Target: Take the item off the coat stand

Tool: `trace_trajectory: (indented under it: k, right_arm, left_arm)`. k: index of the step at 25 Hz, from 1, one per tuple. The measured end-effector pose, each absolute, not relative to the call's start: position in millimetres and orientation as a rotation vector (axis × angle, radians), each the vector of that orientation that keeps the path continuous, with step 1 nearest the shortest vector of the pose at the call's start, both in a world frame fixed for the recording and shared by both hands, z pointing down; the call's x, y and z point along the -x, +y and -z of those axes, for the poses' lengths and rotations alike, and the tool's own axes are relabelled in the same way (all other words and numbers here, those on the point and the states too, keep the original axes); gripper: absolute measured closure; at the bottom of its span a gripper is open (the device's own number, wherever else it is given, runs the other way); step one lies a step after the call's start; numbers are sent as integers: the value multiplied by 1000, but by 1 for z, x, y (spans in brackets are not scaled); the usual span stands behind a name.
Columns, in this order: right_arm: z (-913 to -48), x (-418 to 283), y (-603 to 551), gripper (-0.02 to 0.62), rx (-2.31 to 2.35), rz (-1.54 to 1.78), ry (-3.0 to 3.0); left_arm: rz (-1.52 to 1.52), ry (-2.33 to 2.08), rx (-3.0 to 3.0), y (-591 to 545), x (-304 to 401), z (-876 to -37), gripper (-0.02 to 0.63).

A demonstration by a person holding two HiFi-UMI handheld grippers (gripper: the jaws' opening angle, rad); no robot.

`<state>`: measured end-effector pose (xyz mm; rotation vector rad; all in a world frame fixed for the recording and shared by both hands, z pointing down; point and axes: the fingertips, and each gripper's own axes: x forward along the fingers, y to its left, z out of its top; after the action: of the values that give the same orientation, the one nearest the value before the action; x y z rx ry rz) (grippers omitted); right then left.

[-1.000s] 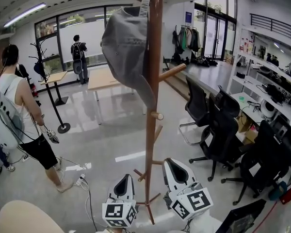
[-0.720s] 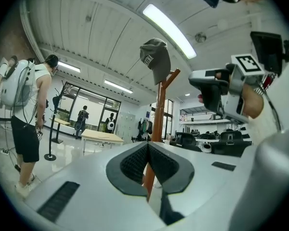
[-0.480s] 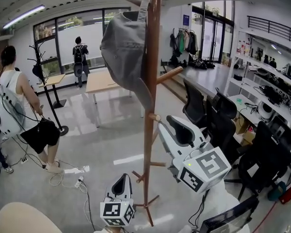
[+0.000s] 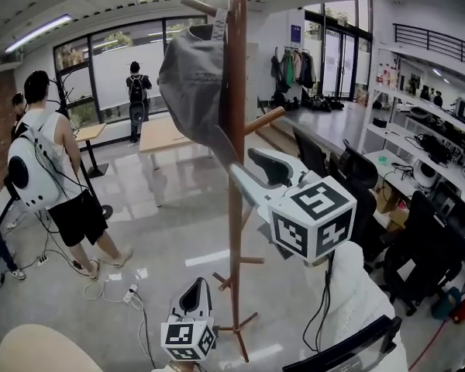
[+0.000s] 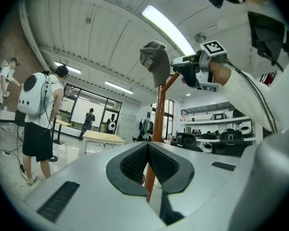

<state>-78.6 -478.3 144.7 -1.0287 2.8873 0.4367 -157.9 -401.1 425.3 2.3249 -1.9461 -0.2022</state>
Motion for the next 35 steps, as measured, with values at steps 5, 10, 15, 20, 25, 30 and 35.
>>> trace_trajectory:
  k: [5, 10, 15, 20, 25, 30, 35]
  right_arm:
    - [-136, 96, -483, 457, 895, -286, 3007]
    - [-135, 102, -490, 457, 901, -418, 3097]
    - [-138, 118, -491, 459, 855, -462, 3158]
    - [-143, 124, -503, 459, 875, -517, 3187]
    - [-141, 128, -508, 510, 885, -551, 3184]
    - [-143, 132, -504, 571, 876, -647, 3192]
    - [-134, 135, -496, 572, 789, -634, 3151]
  left_arm:
    - [200, -1971, -2314, -393, 169, -418, 606]
    - [194, -2001, -2304, -392, 172, -417, 606]
    - [174, -1986, -2313, -401, 173, -412, 606]
    - [182, -1986, -2334, -410, 170, -397, 606]
    - [166, -1977, -2317, -410, 170, -405, 606]
    - [166, -1982, -2299, -412, 172, -410, 606]
    - [162, -1995, -2290, -413, 177, -411, 606]
